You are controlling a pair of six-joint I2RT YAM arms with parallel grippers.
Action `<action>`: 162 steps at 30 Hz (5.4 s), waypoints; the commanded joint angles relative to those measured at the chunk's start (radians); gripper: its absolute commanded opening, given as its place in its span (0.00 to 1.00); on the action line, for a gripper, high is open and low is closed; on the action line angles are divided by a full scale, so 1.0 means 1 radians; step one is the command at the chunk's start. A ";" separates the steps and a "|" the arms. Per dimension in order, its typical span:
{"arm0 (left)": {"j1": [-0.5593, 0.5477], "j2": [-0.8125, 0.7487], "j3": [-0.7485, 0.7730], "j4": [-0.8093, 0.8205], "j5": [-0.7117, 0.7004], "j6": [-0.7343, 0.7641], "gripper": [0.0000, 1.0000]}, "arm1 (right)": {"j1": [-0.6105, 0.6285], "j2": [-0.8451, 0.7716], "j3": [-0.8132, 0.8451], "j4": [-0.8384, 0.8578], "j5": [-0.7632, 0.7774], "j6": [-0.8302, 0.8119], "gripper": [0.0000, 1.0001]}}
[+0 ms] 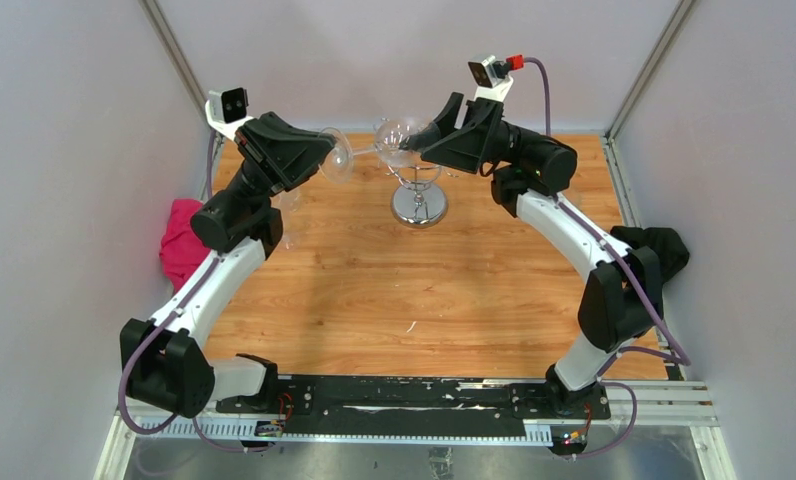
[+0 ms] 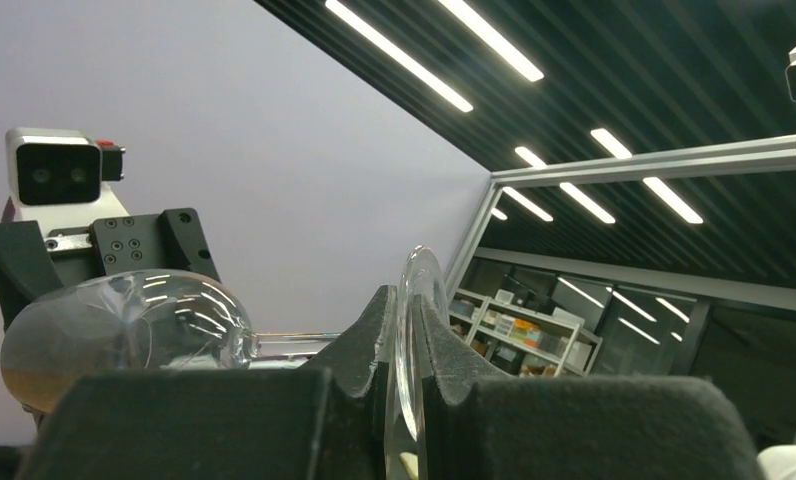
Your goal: Take the wine glass off the wine glass rack
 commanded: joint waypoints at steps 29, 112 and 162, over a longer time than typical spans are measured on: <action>-0.007 0.026 -0.067 0.048 -0.011 0.040 0.00 | 0.073 -0.138 0.000 0.081 -0.003 -0.072 0.10; 0.064 -0.352 0.204 -1.590 -0.260 1.089 0.76 | 0.072 -0.704 -0.167 -1.304 0.093 -1.079 0.00; 0.062 -0.218 0.368 -1.861 -0.499 1.353 0.77 | 0.022 -0.454 0.347 -2.088 0.887 -1.613 0.00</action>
